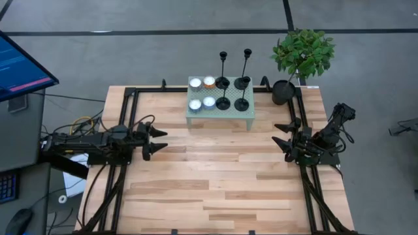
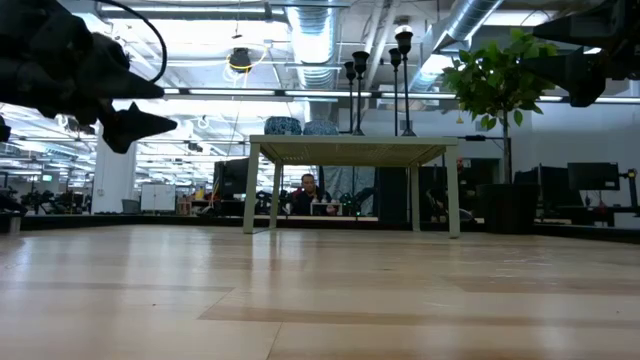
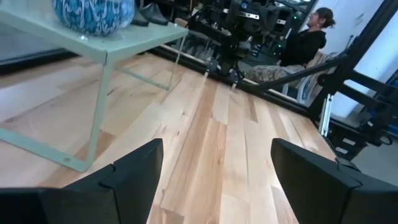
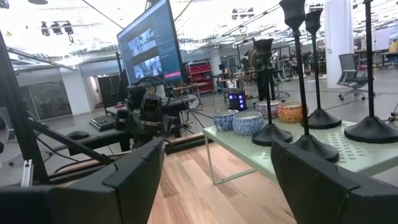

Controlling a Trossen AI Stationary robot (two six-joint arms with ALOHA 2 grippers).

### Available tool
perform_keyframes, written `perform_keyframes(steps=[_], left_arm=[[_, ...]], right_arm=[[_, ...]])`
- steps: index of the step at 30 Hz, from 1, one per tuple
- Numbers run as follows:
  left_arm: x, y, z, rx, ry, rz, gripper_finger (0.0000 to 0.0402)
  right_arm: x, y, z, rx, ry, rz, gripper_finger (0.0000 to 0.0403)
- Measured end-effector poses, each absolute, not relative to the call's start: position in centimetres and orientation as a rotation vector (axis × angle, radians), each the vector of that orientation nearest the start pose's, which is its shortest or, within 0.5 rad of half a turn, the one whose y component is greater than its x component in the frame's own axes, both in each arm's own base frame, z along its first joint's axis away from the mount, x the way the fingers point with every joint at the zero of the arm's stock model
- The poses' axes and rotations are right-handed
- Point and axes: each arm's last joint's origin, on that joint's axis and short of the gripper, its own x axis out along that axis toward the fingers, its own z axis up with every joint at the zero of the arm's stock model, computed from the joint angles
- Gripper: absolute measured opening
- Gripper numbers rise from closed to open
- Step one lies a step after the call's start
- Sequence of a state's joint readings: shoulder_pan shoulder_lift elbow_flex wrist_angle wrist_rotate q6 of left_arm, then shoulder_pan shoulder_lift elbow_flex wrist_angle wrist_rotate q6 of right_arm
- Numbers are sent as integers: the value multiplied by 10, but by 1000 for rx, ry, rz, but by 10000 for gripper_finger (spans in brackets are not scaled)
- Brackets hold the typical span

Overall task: Pick & Place candle stick holders
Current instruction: Return to Home Position

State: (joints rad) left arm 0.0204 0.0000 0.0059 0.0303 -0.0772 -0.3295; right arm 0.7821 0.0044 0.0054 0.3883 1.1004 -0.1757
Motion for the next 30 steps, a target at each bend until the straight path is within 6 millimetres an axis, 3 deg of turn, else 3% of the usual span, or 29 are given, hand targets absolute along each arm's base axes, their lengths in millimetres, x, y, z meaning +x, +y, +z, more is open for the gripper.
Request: perform_keyframes(steps=[30], left_arm=[[106,4,158,-353,79,106,300]], right_arm=[[72,35,195,140,-199,-332,286]])
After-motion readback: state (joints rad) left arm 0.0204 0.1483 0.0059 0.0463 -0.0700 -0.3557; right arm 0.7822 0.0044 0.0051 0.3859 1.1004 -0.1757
